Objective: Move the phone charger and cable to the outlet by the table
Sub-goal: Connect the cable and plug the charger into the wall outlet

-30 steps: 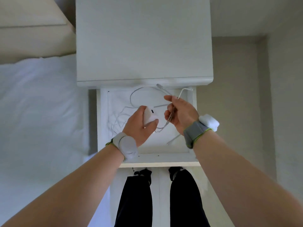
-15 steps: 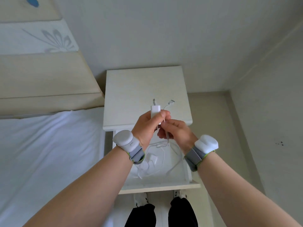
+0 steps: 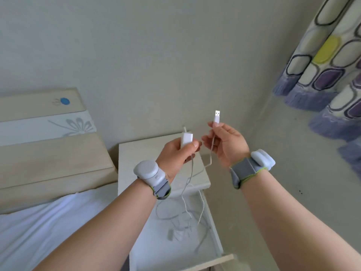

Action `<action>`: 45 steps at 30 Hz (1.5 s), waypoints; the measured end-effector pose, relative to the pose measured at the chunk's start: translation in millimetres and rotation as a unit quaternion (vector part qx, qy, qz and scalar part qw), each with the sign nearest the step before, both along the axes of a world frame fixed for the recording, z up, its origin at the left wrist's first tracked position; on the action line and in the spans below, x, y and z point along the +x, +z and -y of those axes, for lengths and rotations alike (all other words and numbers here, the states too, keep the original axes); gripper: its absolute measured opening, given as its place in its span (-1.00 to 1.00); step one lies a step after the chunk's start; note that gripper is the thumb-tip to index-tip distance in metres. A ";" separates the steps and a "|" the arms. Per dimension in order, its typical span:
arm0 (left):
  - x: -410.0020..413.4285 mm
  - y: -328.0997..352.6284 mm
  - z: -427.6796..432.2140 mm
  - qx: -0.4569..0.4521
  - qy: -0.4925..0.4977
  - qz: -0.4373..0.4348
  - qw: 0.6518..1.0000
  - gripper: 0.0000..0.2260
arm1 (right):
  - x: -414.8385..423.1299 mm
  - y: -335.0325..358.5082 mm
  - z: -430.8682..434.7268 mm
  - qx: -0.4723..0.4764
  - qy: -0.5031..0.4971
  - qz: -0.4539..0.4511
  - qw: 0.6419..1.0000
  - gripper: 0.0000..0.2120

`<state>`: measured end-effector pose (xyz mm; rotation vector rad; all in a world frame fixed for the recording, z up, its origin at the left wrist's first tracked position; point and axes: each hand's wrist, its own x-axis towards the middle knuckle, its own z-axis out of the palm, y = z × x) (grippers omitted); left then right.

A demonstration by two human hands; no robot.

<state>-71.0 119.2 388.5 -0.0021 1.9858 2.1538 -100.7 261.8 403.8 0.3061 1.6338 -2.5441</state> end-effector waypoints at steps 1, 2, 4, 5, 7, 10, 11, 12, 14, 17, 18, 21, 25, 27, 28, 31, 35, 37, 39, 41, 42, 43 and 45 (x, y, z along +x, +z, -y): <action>-1.7 8.2 -1.7 -0.001 0.005 -0.011 1.000 -0.69 | 2.7 9.1 -4.7 0.018 -0.015 -0.016 1.000 -0.84; -5.0 16.6 -4.5 0.003 0.007 -0.018 1.000 -0.73 | 5.9 18.1 -9.7 0.050 -0.026 -0.036 0.998 -0.84; -11.0 31.1 -8.2 -0.019 0.011 -0.055 0.998 -0.79 | 12.0 31.6 -15.2 0.123 -0.019 -0.070 0.990 -0.83; -13.0 39.9 -11.7 -0.055 0.007 -0.089 0.994 -0.80 | 16.8 40.9 -18.9 0.151 -0.013 -0.087 0.985 -0.82; -16.7 58.2 -20.2 -0.138 -0.007 -0.157 0.978 -0.79 | 25.7 58.7 -27.9 0.194 -0.006 -0.108 0.975 -0.79; -16.2 82.3 -39.5 -0.183 -0.047 -0.225 0.956 -0.73 | 41.1 78.6 -51.4 0.262 -0.032 -0.130 0.956 -0.77; -15.9 84.0 -40.6 -0.185 -0.054 -0.239 0.952 -0.72 | 43.1 80.2 -54.9 0.287 -0.036 -0.136 0.948 -0.78; -14.4 86.2 -45.4 -0.192 -0.065 -0.250 0.947 -0.70 | 47.3 83.4 -61.7 0.304 -0.043 -0.140 0.941 -0.80; -10.8 89.1 -58.1 -0.196 -0.091 -0.259 0.941 -0.67 | 55.7 89.3 -77.3 0.324 -0.058 -0.151 0.932 -0.82; -7.4 94.6 -77.0 -0.204 -0.126 -0.274 0.932 -0.69 | 67.1 97.4 -101.3 0.371 -0.063 -0.166 0.912 -0.83; -7.2 97.7 -85.1 -0.206 -0.134 -0.277 0.929 -0.70 | 70.9 100.7 -110.8 0.391 -0.061 -0.169 0.903 -0.85; -8.2 104.1 -103.1 -0.212 -0.149 -0.283 0.923 -0.72 | 77.4 105.0 -133.6 0.437 -0.057 -0.161 0.883 -0.86; -9.8 107.4 -141.7 -0.271 -0.162 -0.324 0.892 -0.74 | 83.3 108.2 -175.6 0.463 -0.053 -0.143 0.873 -0.82; -9.9 107.9 -163.3 -0.304 -0.173 -0.342 0.872 -0.71 | 87.1 108.0 -198.0 0.463 -0.049 -0.137 0.874 -0.82; -9.4 108.1 -173.1 -0.316 -0.175 -0.349 0.865 -0.70 | 88.5 106.9 -208.6 0.461 -0.046 -0.134 0.876 -0.83; -7.6 104.8 -204.0 -0.333 -0.177 -0.359 0.853 -0.69 | 91.7 101.3 -239.5 0.450 -0.047 -0.122 0.884 -0.86; -3.7 98.5 -237.0 -0.348 -0.183 -0.356 0.848 -0.69 | 97.2 93.9 -272.1 0.431 -0.040 -0.110 0.895 -0.83; -0.4 96.3 -252.3 -0.351 -0.185 -0.353 0.847 -0.69 | 100.2 90.0 -288.3 0.416 -0.032 -0.105 0.903 -0.84; 4.3 93.0 -266.7 -0.349 -0.188 -0.349 0.849 -0.69 | 103.1 85.0 -303.5 0.406 -0.030 -0.100 0.908 -0.85; 9.0 88.5 -278.4 -0.344 -0.185 -0.347 0.853 -0.70 | 106.1 79.3 -315.8 0.400 -0.032 -0.100 0.911 -0.85; 11.3 86.1 -283.5 -0.343 -0.180 -0.345 0.855 -0.70 | 107.5 76.9 -320.8 0.399 -0.034 -0.104 0.910 -0.87; 13.7 83.4 -288.7 -0.341 -0.174 -0.343 0.858 -0.69 | 108.9 74.5 -325.9 0.399 -0.038 -0.111 0.909 -0.89; 18.3 79.2 -298.4 -0.335 -0.160 -0.341 0.864 -0.69 | 111.7 71.4 -335.3 0.398 -0.046 -0.134 0.906 -0.96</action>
